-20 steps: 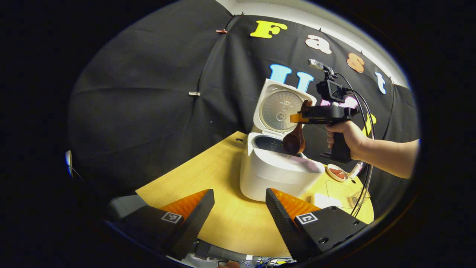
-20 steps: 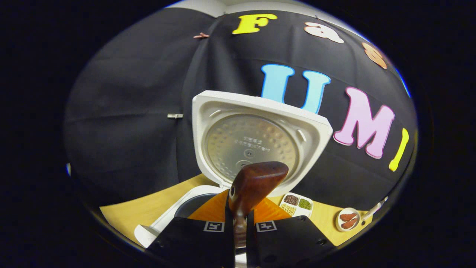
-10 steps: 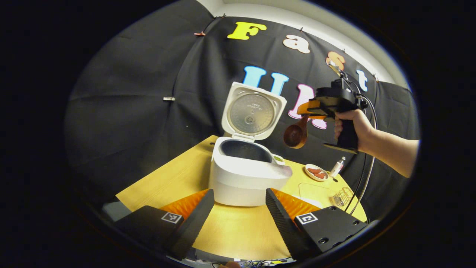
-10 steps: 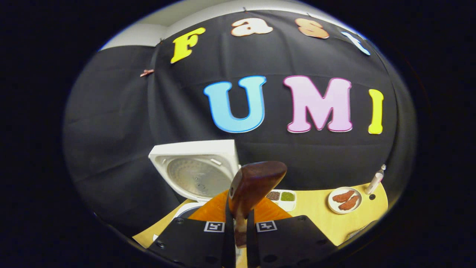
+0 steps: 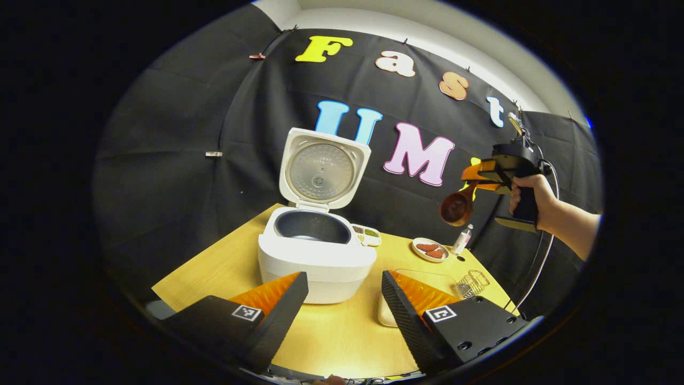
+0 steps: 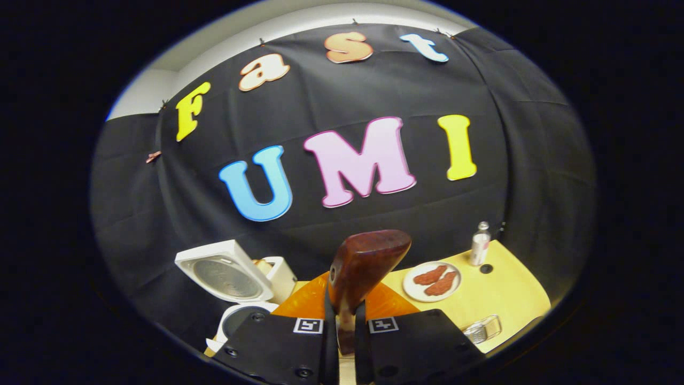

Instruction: Close the left gripper, press the button to open the rice cooker; take a wooden spoon from the chopstick holder with the right hand, scoop a spoonful of rice and pour it into the rice cooker, then put the wooden spoon back into the chopstick holder.

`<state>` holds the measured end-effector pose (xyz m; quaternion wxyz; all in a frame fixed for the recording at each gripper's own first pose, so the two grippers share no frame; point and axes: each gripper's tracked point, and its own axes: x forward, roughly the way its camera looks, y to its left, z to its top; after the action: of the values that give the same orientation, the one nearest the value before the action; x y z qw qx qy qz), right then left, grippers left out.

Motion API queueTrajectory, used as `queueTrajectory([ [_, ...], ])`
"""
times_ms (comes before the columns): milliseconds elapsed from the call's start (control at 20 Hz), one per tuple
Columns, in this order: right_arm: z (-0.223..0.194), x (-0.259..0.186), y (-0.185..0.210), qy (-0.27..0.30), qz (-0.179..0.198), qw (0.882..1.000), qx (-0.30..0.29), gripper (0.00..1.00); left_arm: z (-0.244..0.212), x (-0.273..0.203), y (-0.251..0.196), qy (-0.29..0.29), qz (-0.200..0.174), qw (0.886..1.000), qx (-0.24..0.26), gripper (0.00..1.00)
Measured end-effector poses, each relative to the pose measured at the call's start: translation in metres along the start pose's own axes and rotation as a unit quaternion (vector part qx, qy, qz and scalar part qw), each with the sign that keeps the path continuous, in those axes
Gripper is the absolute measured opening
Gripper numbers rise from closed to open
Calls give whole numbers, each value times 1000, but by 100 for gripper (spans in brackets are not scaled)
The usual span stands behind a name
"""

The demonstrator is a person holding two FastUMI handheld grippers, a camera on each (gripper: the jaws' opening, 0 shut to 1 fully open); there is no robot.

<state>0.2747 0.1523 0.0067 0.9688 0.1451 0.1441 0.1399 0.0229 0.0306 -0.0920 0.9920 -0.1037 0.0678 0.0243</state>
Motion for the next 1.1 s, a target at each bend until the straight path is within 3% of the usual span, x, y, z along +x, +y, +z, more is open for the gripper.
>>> queueTrajectory([
  [250, -1, -19, -116, 7, -64, 998, 21, 16, 0, 6, -27, 8, -1, 1000, 17, 95],
  [500, -37, -23, -197, 37, -101, 993, 51, 16, 4, 17, -48, 21, 15, 999, 21, 95],
  [850, -98, -6, -272, 85, -133, 985, 73, 16, 4, 28, -75, 34, 47, 998, 36, 95],
  [900, -104, -4, -280, 88, -136, 984, 78, 12, 3, 28, -77, 37, 53, 997, 43, 95],
  [950, -110, -2, -287, 92, -139, 982, 84, 16, 3, 30, -78, 38, 58, 996, 48, 95],
  [1100, -137, 4, -301, 113, -146, 978, 103, 16, 0, 37, -86, 46, 64, 996, 46, 95],
])
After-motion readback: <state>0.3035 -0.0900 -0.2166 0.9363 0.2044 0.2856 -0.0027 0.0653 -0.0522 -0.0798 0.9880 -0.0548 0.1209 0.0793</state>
